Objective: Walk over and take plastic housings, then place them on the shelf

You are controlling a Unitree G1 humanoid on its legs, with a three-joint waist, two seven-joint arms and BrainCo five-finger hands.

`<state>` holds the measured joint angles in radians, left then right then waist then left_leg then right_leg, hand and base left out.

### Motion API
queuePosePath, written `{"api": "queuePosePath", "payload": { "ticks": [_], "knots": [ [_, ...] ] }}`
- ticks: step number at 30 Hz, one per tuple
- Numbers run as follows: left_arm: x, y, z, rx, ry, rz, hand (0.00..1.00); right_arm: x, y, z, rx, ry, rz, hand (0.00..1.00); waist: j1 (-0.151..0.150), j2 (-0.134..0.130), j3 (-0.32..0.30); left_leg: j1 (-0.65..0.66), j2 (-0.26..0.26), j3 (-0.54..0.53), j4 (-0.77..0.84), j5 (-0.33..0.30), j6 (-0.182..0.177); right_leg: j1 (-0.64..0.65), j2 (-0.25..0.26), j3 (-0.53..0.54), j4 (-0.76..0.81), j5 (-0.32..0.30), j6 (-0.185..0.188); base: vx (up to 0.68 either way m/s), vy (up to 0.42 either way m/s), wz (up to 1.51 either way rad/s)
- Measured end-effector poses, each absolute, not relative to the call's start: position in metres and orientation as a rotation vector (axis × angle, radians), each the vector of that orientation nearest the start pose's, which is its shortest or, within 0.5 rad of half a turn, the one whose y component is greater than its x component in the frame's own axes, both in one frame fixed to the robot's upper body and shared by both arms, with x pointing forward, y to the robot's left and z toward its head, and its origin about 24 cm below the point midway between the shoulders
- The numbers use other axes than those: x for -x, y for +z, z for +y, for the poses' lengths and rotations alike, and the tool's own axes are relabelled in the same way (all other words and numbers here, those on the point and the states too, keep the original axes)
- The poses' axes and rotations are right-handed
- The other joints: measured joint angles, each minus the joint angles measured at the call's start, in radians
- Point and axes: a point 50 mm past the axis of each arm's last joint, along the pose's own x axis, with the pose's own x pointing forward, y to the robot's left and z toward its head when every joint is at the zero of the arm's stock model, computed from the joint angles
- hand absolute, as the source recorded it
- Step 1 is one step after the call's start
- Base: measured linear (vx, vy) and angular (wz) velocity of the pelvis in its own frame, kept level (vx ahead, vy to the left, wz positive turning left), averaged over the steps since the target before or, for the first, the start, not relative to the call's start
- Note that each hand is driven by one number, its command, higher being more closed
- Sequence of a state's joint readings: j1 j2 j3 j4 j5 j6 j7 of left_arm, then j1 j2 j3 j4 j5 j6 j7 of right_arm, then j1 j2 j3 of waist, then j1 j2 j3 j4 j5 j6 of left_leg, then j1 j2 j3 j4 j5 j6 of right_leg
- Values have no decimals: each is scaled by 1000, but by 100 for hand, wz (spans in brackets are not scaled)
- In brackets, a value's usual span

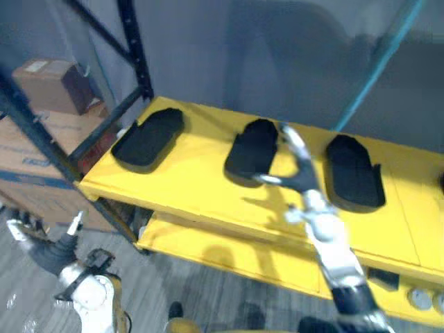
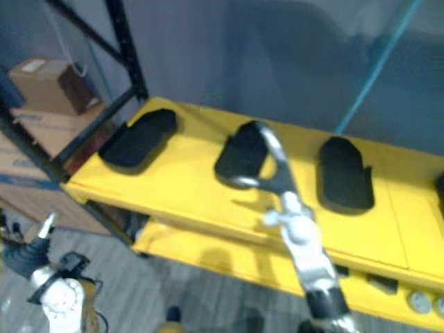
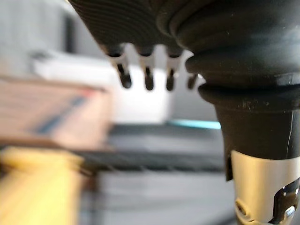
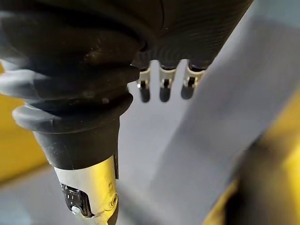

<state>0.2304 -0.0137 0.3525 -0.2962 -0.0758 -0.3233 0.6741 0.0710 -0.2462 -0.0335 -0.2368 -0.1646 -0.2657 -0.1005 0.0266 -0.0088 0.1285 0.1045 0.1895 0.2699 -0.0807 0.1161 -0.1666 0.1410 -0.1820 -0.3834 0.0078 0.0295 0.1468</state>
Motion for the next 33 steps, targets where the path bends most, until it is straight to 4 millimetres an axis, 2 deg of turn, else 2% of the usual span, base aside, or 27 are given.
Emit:
{"api": "queuePosePath", "payload": {
  "ticks": [1,4,6,8,11,13,16,18,21,24,26,29,33],
  "knots": [
    [-160,88,264,48,1084,-421,0,-218,114,-199,382,-132,-469,0,-29,16,-9,11,11,25,0,-16,-3,-2,11,22,0,-1,-2,2,-4,-59],
    [-161,92,267,-30,1131,-423,0,-197,115,-217,387,-251,-480,0,-63,28,-15,45,31,76,0,-34,-8,-4,29,62,-1,-8,-13,-25,-8,-55],
    [-152,95,287,-103,1243,-408,0,-182,113,-233,399,-368,-479,0,-93,31,-16,53,40,113,0,-44,-8,-25,40,98,-1,-12,-18,-41,-8,-45],
    [-142,92,307,-157,1323,-366,0,-171,112,-247,416,-459,-468,0,-101,35,-14,52,42,136,0,-45,-9,-45,42,122,-1,-9,-17,-17,8,-36],
    [-129,74,339,-194,1425,-239,0,-160,115,-265,461,-548,-469,0,-111,49,-7,54,38,157,0,-44,-7,-55,41,142,-3,2,-18,19,13,-21],
    [-117,54,363,-136,1522,-136,0,-155,116,-274,482,-597,-480,0,-121,58,-7,53,35,170,0,-44,-9,-69,39,155,-1,8,-21,32,16,-13],
    [-108,37,376,-50,1607,-84,0,-153,114,-284,507,-642,-473,0,-122,63,-4,53,30,180,0,-44,-8,-80,36,170,-1,15,-16,56,19,-13],
    [-107,32,380,-18,1661,-81,0,-153,117,-292,531,-677,-487,0,-124,64,-1,51,26,185,0,-45,-7,-92,33,181,2,17,-14,44,18,-11],
    [-109,25,383,24,1675,-56,0,-157,130,-299,570,-703,-543,0,-126,75,15,49,19,206,0,-50,-3,-109,28,198,6,18,-12,15,16,-16],
    [-116,24,388,44,1660,-48,0,-159,138,-303,593,-706,-572,0,-149,83,22,35,14,206,1,-51,0,-128,23,203,11,18,-12,11,9,-5],
    [-122,24,391,71,1636,-46,0,-161,142,-303,603,-691,-585,0,-151,85,38,34,11,219,1,-52,1,-144,23,221,21,18,-11,16,12,-16],
    [-141,24,391,138,1570,-47,0,-164,144,-302,621,-653,-584,0,-156,85,74,29,7,233,12,-58,9,-165,18,241,38,16,-10,-3,10,-16],
    [-164,23,390,222,1482,-23,0,-168,151,-302,645,-623,-605,0,-188,86,107,-2,-1,240,28,-65,13,-209,8,258,60,17,-8,4,14,-6]
  ]
}}
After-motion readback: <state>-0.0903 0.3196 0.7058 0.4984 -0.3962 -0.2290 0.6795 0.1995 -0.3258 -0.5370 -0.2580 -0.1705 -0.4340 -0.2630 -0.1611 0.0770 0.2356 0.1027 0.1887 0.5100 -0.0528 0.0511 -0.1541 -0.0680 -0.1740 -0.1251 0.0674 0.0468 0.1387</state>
